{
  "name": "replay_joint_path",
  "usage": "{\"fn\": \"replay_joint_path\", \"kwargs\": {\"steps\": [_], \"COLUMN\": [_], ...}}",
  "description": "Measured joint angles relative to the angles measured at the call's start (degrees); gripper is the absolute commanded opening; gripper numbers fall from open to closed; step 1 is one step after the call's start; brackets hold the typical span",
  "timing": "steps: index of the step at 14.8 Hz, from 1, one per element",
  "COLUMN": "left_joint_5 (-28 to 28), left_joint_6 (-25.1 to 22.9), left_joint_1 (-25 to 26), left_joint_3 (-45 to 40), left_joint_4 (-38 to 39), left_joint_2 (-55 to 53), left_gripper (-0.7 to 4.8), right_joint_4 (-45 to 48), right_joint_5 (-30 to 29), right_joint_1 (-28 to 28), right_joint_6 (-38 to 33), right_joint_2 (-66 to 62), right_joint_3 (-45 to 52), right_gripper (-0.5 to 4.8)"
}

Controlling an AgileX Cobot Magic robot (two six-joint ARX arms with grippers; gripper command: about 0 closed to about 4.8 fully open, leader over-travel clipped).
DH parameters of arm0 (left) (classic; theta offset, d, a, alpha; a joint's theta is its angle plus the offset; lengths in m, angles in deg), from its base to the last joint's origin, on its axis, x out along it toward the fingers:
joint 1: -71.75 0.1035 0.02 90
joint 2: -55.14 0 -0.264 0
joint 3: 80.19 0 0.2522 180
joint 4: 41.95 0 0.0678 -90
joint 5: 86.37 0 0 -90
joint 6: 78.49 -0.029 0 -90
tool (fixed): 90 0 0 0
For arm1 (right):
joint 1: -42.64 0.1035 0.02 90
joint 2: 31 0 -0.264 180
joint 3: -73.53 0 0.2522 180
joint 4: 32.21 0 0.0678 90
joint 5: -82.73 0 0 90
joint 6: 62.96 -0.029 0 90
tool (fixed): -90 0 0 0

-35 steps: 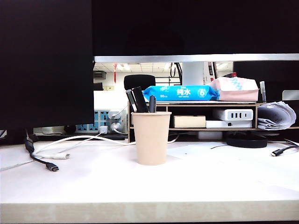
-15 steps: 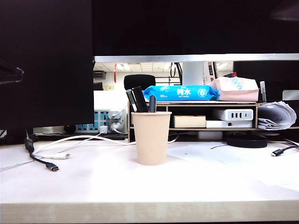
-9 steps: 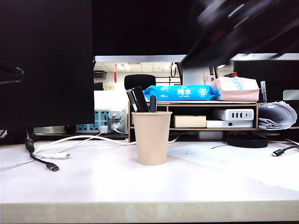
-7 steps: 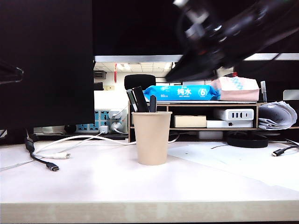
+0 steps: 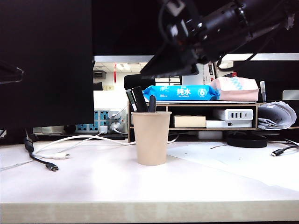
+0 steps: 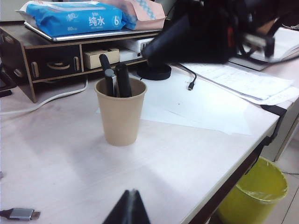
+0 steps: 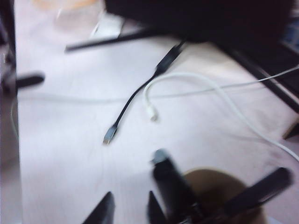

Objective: Pick up the marker from the paper cup and put it on the table.

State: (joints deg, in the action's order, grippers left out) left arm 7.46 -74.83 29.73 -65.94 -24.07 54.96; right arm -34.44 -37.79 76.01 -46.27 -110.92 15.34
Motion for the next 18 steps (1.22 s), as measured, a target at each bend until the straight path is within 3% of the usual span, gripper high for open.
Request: {"fn": "replay_joint_path", "kwargs": {"steps": [4,5,18], "left_joint_5": [0.0,0.0,0.0], "left_joint_6": [0.0,0.0,0.0], "left_joint_1": [0.0,0.0,0.0], "left_joint_3": [0.0,0.0,0.0], "left_joint_4": [0.0,0.0,0.0], "left_joint_2": [0.0,0.0,0.0], "left_gripper": [-0.06,-0.06,-0.06], "right_joint_4": [-0.5,-0.5,5.0], "right_joint_5": [6.7,8.2,9.9], "right_joint_1": [3.2,3.4,3.4], "right_joint_6": [6.8,7.4,7.7], "right_joint_2": [0.0,0.0,-4.0], "right_joint_3": [0.0,0.0,0.0], "right_gripper": [1.31,1.66,1.66]}}
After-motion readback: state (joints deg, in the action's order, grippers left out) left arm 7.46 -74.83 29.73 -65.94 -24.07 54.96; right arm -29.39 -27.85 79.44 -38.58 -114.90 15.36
